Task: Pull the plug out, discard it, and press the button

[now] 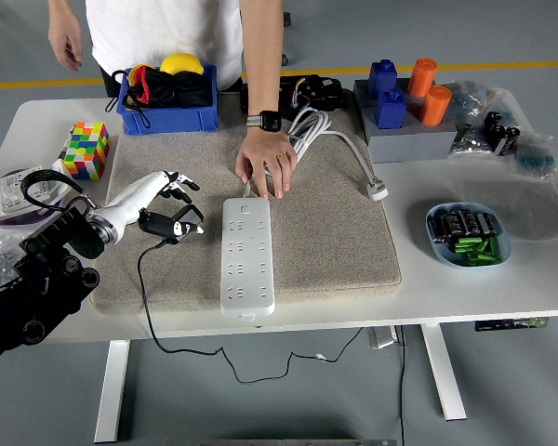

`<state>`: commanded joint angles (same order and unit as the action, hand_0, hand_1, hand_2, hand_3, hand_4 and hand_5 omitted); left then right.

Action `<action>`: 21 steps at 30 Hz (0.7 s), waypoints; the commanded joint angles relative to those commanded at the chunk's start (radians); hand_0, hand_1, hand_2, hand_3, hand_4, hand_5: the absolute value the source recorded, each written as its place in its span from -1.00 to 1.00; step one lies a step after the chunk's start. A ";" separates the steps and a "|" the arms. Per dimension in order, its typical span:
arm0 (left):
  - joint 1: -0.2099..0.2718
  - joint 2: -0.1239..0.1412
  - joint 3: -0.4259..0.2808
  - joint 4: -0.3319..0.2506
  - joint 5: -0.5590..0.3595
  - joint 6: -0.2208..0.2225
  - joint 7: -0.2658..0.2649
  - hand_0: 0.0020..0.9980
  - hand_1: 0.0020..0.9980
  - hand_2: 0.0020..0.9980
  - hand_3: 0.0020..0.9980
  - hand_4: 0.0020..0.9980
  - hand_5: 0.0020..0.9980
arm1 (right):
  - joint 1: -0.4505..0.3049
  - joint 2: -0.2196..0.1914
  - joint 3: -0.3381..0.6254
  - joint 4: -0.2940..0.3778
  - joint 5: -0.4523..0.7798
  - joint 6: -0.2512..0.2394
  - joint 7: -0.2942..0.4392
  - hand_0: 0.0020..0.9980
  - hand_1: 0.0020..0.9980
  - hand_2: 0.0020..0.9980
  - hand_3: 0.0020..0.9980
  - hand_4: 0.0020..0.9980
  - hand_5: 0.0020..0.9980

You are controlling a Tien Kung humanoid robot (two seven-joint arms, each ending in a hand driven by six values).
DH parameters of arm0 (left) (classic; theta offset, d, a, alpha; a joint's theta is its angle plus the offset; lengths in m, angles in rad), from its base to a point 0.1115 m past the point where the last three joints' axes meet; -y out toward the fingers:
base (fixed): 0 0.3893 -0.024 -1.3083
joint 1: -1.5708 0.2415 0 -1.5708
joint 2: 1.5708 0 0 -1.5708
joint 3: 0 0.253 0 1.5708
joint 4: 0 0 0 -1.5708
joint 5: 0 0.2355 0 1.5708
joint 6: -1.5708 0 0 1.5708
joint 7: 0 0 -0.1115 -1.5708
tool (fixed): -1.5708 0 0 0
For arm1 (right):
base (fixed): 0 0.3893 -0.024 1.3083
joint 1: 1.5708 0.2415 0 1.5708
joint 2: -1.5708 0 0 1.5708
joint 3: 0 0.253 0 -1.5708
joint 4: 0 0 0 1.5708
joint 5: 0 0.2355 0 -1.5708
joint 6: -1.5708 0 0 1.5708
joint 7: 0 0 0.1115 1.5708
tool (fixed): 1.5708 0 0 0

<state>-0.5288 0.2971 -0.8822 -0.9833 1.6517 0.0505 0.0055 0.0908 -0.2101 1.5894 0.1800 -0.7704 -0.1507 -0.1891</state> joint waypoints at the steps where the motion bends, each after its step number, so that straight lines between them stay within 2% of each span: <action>1: 0.000 0.000 -0.002 -0.001 0.001 -0.001 0.001 0.54 0.66 0.58 0.67 0.85 -1.00 | 0.000 0.000 0.001 0.000 0.000 0.000 0.000 0.48 0.32 0.29 0.23 0.32 -0.06; 2: 0.001 0.001 -0.005 -0.003 0.004 -0.003 0.004 0.60 0.71 0.63 0.73 0.90 -1.00 | -0.001 0.001 0.002 0.000 -0.001 0.000 -0.001 0.48 0.32 0.29 0.23 0.32 -0.06; 7: 0.001 0.008 -0.009 -0.050 0.009 0.000 0.006 0.60 0.71 0.63 0.73 0.90 -1.00 | -0.003 0.002 0.005 0.000 0.000 0.000 0.000 0.48 0.32 0.29 0.23 0.32 -0.06; 8: 0.001 0.009 -0.008 -0.062 0.010 0.000 0.007 0.53 0.49 0.41 0.64 0.91 -1.00 | -0.003 0.003 0.005 0.000 0.000 0.001 0.000 0.48 0.32 0.29 0.23 0.33 -0.06; 13: -0.008 0.006 0.012 -0.141 -0.014 0.011 0.001 0.53 0.49 0.41 0.64 0.91 -1.00 | -0.002 0.002 0.003 0.000 0.002 0.001 0.001 0.48 0.32 0.29 0.23 0.33 -0.06; 14: -0.012 0.003 0.017 -0.152 -0.027 0.012 -0.002 -0.32 -0.27 -0.26 0.47 0.29 -1.00 | -0.001 0.003 0.004 0.000 0.003 0.000 0.001 0.48 0.32 0.29 0.23 0.33 -0.06; 19: -0.043 -0.018 0.050 -0.151 -0.073 0.008 0.006 -0.32 -0.27 -0.26 0.47 0.29 -1.00 | -0.001 0.003 0.004 0.000 0.005 0.001 0.000 0.48 0.32 0.29 0.23 0.33 -0.06; 20: -0.047 -0.021 0.054 -0.147 -0.081 0.007 0.008 -0.66 -0.66 -0.58 0.44 -0.21 -1.00 | -0.001 0.003 0.004 0.000 0.005 0.001 0.000 0.48 0.32 0.29 0.23 0.33 -0.06; 21: -0.057 -0.029 0.064 -0.138 -0.098 0.005 0.014 -0.66 -0.66 -0.58 0.44 -0.21 -1.00 | -0.001 0.003 0.004 0.000 0.005 0.002 -0.001 0.48 0.32 0.29 0.23 0.33 -0.06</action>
<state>-0.5858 0.2685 -0.8183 -1.1216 1.5536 0.0555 0.0192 0.0902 -0.2072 1.5929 0.1800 -0.7649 -0.1491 -0.1899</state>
